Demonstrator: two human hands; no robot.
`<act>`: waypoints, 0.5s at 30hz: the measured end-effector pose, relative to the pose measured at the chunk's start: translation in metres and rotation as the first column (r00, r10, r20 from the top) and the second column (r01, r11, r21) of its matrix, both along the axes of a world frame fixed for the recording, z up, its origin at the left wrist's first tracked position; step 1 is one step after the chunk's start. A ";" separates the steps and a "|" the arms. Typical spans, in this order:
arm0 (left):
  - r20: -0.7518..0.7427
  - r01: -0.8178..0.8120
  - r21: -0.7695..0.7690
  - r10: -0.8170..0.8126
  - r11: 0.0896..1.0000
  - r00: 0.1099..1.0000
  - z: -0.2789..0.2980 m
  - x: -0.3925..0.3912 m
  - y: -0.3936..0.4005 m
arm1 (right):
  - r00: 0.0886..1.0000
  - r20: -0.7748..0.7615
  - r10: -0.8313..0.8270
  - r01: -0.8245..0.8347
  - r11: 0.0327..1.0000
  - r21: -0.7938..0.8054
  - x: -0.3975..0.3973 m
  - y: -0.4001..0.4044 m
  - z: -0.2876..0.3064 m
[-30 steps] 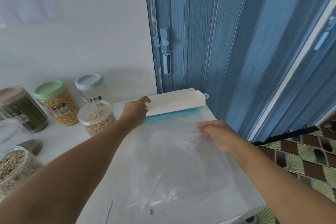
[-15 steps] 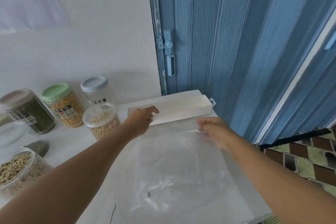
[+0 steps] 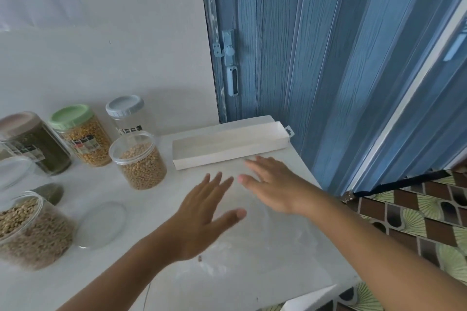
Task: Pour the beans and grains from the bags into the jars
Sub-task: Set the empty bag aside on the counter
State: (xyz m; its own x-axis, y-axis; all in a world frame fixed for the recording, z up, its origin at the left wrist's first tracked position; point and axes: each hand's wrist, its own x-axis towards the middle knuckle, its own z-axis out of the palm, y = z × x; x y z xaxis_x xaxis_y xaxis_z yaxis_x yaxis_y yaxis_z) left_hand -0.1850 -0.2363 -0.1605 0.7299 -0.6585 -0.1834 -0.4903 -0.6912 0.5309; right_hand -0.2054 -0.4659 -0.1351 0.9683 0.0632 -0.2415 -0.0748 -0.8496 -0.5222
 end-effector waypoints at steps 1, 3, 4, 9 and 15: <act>0.026 0.033 0.064 -0.035 0.997 0.999 -0.012 -0.001 0.001 | 0.998 -0.049 0.039 -0.041 0.998 -0.057 -0.004 0.004 -0.010; 0.085 0.079 0.156 -0.093 0.985 0.992 -0.033 -0.004 -0.001 | 0.992 -0.111 0.066 -0.081 0.986 -0.144 -0.010 0.004 -0.032; 0.117 0.094 0.198 -0.119 0.976 0.986 -0.041 -0.006 -0.001 | 0.990 -0.123 0.071 -0.092 0.980 -0.175 -0.012 0.002 -0.043; 0.214 0.093 0.339 -0.174 0.936 0.961 -0.063 -0.017 -0.001 | 0.993 -0.076 0.089 -0.107 0.953 -0.284 -0.023 0.002 -0.077; 0.256 0.084 0.362 -0.185 0.929 0.949 -0.071 -0.019 -0.003 | 0.996 0.012 0.083 -0.075 0.943 -0.324 -0.030 0.002 -0.094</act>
